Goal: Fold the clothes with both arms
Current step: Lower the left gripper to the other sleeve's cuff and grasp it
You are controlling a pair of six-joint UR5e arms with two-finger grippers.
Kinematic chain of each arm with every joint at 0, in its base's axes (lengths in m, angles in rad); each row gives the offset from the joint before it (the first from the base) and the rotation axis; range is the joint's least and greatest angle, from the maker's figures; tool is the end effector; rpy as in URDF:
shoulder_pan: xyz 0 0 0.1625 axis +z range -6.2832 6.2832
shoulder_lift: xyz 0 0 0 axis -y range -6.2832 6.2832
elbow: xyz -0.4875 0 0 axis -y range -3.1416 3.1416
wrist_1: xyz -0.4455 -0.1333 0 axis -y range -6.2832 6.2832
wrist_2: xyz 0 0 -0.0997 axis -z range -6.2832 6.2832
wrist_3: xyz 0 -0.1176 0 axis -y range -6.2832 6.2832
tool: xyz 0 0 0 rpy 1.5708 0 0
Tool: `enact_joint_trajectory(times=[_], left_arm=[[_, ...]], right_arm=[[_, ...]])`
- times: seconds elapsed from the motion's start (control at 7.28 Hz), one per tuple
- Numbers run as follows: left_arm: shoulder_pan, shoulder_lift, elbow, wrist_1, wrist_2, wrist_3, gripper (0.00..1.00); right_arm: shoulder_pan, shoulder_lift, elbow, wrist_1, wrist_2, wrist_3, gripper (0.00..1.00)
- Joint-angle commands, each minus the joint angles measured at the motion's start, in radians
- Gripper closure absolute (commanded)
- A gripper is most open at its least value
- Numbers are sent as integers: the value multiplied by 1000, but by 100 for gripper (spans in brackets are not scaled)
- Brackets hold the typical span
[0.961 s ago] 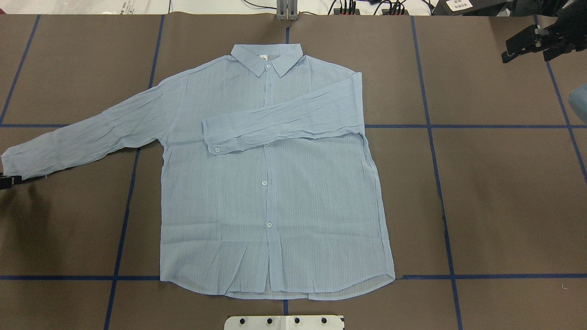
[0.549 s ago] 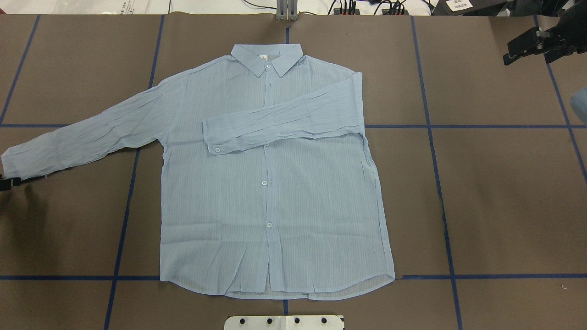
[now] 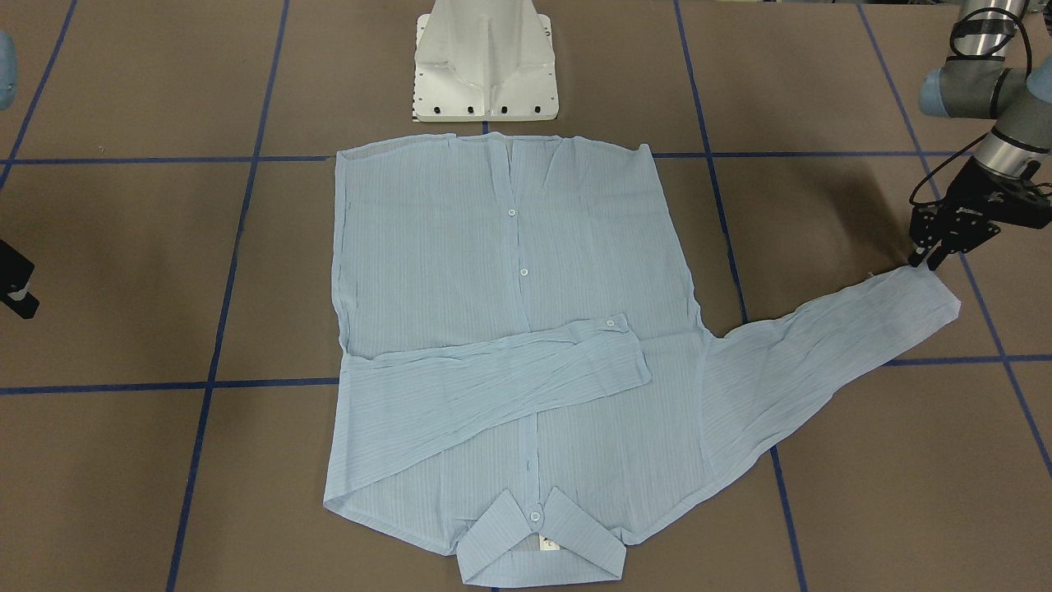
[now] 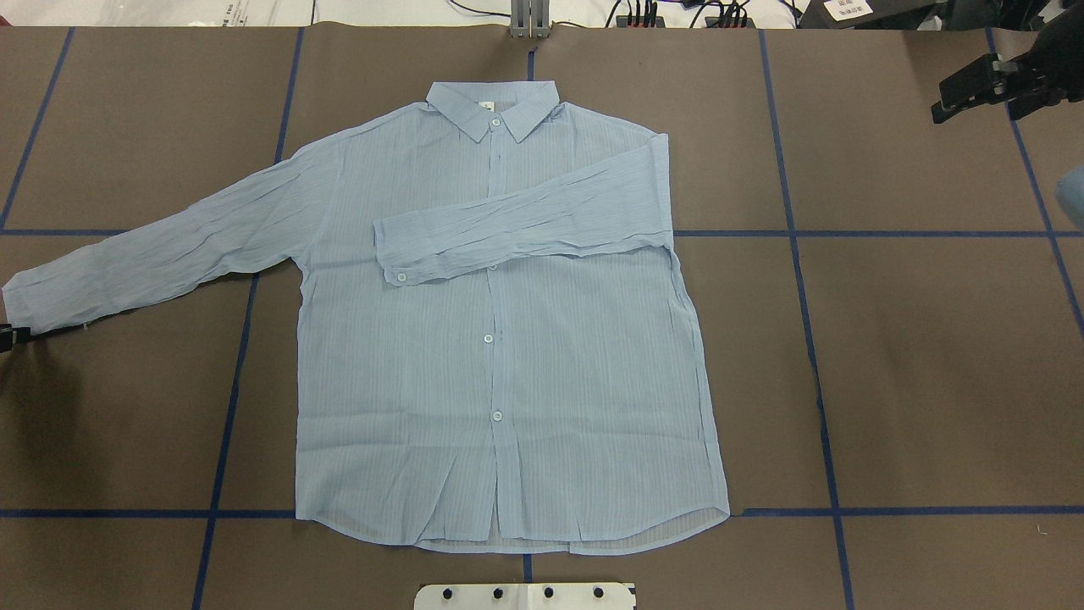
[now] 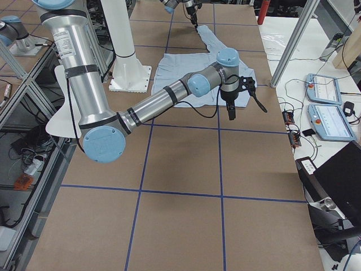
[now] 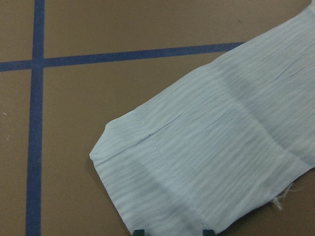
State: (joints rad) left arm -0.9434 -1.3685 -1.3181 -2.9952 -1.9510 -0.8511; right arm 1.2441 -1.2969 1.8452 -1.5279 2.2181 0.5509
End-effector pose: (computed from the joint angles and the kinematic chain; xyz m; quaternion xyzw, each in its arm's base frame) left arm 0.1908 -0.4159 0.8154 0.2255 0.4318 -0.0095 0.8733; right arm -0.1486 -0.6329 0.4219 0.1208 -0.3928 0.0094 0.9116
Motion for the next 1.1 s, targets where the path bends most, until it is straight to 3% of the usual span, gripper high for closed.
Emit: enact_joint_trajectory(times=[0.0, 0.27, 0.41, 0.55, 0.96], left_arm=[[0, 0, 14, -18, 1, 0, 65], [0, -1, 14, -19, 1, 0, 66], [0, -1, 13, -19, 1, -2, 88], [0, -1, 13, -19, 1, 0, 100], [-3, -3, -12, -67, -25, 0, 100]], right_arm=[[0, -4, -1, 0, 0, -2, 0], [0, -4, -4, 0, 0, -3, 0], [0, -4, -4, 0, 0, -3, 0], [0, -4, -4, 0, 0, -3, 0], [0, -2, -3, 0, 0, -3, 0]])
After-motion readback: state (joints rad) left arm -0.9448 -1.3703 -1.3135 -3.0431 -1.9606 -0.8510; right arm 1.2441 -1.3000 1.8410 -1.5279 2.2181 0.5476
